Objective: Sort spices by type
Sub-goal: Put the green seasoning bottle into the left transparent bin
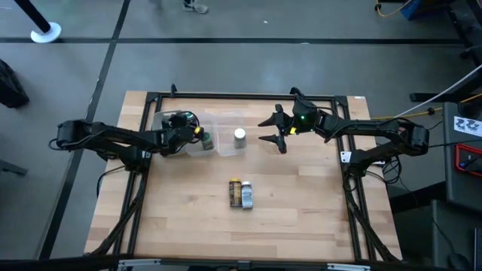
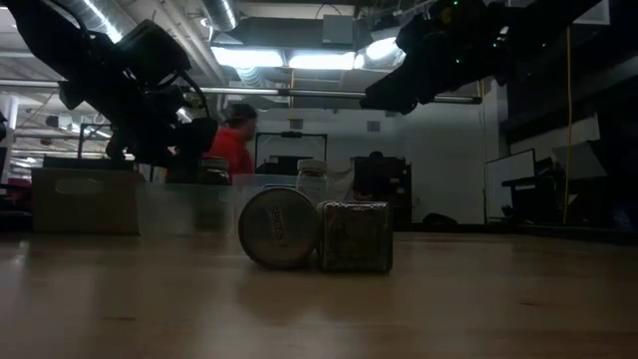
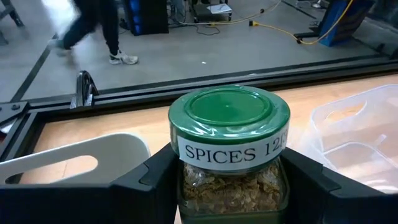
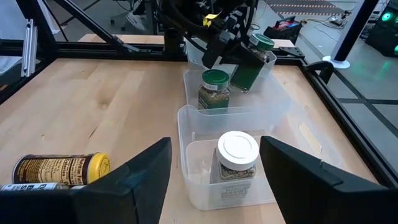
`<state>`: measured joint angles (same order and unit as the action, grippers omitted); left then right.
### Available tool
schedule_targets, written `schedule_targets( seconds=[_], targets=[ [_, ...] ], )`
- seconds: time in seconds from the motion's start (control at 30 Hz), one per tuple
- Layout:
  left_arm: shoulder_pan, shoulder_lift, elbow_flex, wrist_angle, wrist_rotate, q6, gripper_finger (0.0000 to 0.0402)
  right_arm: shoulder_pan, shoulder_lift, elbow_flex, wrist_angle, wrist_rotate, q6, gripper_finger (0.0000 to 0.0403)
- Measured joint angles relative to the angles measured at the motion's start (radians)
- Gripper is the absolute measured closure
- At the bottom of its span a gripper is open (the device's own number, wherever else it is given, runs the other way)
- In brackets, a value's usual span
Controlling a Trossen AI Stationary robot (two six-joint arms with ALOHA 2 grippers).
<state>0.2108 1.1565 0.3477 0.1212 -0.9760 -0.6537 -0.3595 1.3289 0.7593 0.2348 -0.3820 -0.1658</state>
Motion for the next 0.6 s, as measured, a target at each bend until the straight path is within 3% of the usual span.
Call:
schedule_targets(
  seconds=[0.37,0.6],
  targets=[
    [0.002,0.141,0.004,0.154,-0.019,-0.007,0.0208,0.0,0.0,0.0,-0.008,0.0,0.0,0.0157],
    [0.002,0.161,0.004,0.176,-0.02,-0.009,0.0208,0.0,0.0,0.0,-0.025,0.0,-0.001,0.0157]
  ],
)
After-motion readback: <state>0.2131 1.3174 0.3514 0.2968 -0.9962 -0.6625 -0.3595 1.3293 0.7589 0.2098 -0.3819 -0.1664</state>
